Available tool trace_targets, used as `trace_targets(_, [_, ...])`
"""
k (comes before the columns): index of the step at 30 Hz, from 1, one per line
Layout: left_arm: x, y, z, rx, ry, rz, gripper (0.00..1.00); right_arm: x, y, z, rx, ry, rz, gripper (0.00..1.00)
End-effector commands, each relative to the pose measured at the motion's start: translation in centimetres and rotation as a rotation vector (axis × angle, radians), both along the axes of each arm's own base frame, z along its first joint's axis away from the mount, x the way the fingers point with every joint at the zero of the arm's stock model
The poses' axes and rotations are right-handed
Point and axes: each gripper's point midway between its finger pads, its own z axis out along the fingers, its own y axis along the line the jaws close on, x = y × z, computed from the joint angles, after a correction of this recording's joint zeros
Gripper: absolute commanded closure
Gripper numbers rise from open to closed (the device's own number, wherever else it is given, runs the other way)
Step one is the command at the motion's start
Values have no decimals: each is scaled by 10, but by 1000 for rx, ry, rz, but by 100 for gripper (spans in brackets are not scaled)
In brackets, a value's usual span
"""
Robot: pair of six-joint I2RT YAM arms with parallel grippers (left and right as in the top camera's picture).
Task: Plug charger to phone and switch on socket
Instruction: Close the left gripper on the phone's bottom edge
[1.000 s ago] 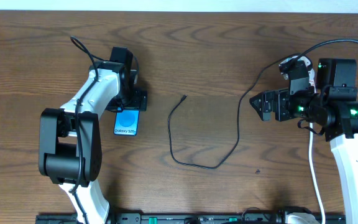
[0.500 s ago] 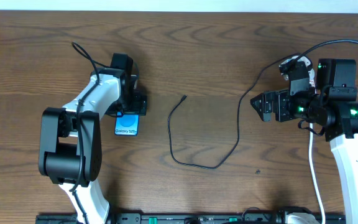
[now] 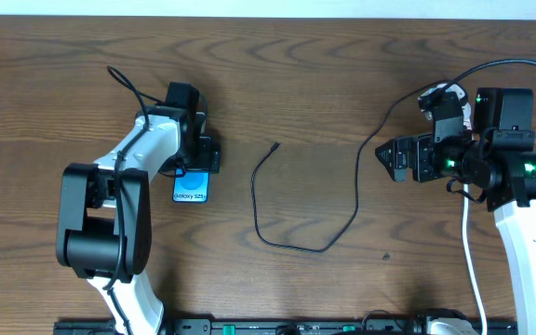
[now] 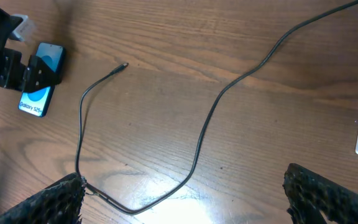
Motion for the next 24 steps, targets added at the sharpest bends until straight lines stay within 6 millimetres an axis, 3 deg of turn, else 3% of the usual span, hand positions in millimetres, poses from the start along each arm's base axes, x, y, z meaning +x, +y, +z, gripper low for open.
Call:
trace_targets(1, [-17, -1, -21, -17, 60, 26, 10, 1, 2, 2, -8, -9, 18, 1])
trace_targets(19, [-38, 2, -32, -9, 122, 53, 11, 1, 2, 2, -8, -10, 17, 1])
trace_targets(24, [-39, 2, -32, -9, 126, 66, 21, 1, 2, 2, -8, -10, 17, 1])
